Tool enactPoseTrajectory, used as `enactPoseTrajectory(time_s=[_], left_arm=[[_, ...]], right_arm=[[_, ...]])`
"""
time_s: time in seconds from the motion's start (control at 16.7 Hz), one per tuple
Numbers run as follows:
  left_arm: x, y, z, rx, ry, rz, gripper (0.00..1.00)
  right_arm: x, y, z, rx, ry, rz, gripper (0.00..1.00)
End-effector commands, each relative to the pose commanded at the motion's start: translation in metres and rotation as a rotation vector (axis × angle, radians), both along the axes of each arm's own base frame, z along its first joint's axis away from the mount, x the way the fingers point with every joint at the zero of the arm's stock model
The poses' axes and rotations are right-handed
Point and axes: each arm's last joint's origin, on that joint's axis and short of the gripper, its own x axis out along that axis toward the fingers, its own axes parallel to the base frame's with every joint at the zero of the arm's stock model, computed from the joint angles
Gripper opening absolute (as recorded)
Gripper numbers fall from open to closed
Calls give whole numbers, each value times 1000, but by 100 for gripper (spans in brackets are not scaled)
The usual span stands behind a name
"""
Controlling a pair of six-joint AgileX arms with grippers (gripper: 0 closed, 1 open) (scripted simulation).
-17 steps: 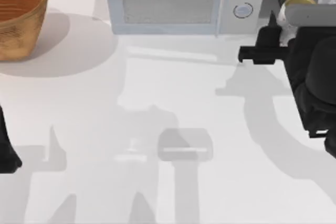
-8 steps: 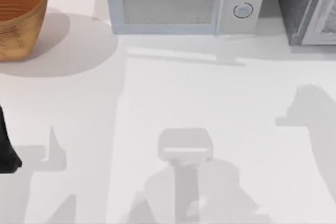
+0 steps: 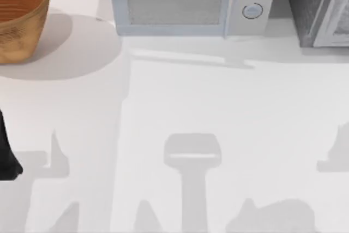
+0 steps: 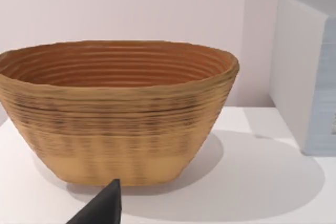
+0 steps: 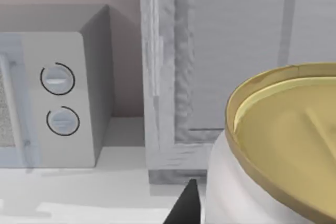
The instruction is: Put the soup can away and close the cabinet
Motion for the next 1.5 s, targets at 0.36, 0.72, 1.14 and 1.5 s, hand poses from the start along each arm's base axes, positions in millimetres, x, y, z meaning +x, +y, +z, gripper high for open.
enactPoseTrajectory(time_s=[0.36,0.72,1.14,1.5], left_arm=[[0,0,0,0,0,0,100],[0,0,0,0,0,0,100],[0,0,0,0,0,0,100],[0,0,0,0,0,0,100]], right_arm=[[-5,-4,-14,-5,2,3,0],[-5,-3,-6,-3,7,8,0],[7,3,100,-5,31,13,0],[57,15,227,-9,34,2,0]])
